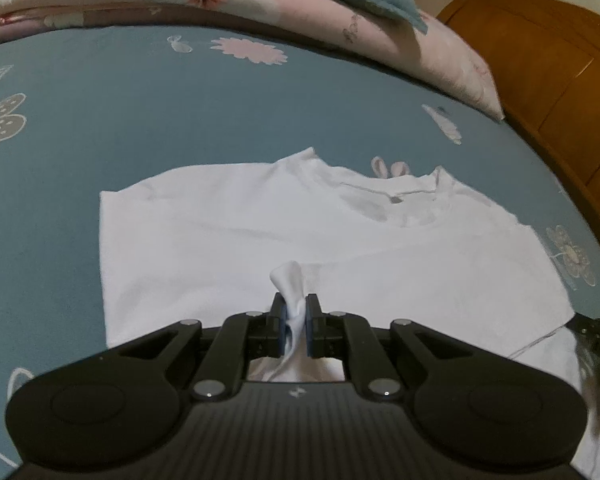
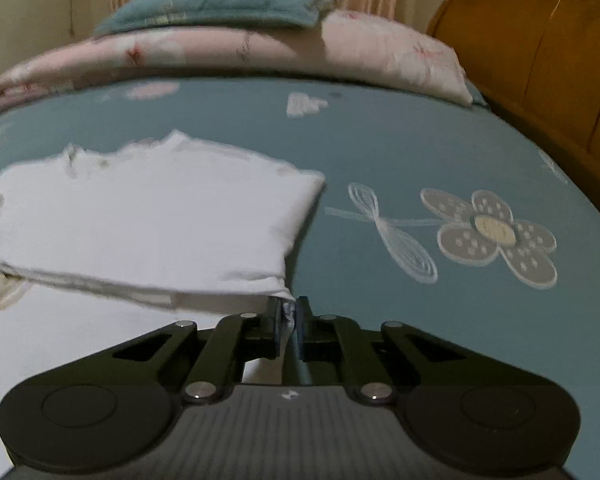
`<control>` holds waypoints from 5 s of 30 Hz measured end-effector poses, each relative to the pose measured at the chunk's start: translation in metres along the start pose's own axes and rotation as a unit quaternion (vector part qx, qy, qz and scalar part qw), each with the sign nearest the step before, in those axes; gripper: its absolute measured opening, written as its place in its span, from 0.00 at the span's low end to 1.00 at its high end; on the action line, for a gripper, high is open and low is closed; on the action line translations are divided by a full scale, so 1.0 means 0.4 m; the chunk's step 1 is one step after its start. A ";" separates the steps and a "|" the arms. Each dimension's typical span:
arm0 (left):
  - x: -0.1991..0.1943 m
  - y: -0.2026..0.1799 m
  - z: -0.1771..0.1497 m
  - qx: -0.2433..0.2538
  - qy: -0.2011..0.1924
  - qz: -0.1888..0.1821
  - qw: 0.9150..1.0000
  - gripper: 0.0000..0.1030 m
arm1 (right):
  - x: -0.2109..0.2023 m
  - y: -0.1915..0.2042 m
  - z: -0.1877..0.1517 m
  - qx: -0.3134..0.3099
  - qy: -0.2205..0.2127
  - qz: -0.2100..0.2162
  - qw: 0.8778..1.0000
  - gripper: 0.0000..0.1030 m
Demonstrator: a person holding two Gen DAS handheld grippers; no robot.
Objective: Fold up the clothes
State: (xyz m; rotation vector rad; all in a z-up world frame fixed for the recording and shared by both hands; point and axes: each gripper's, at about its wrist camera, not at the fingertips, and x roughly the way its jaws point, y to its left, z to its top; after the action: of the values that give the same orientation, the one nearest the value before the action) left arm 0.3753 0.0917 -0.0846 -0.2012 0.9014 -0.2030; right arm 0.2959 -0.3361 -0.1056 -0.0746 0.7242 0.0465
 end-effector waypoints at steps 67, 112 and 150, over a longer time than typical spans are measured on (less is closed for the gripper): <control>0.300 -0.706 0.167 0.108 0.089 -0.194 0.971 0.65 | 0.004 -0.035 -0.005 0.082 -0.008 0.100 0.992 0.16; 0.006 -0.227 -0.040 -0.009 -0.007 -0.043 0.999 0.82 | -0.032 -0.060 0.003 0.118 -0.038 0.093 0.988 0.52; 0.168 -0.083 0.160 -0.093 0.002 0.012 0.996 0.82 | -0.007 -0.060 0.012 0.152 -0.032 0.095 0.983 0.52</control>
State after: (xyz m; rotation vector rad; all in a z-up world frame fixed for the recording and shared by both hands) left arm 0.4635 0.0479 -0.0882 -0.3631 0.9271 -0.0959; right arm 0.2987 -0.3597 -0.0987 0.2884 0.6651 0.1202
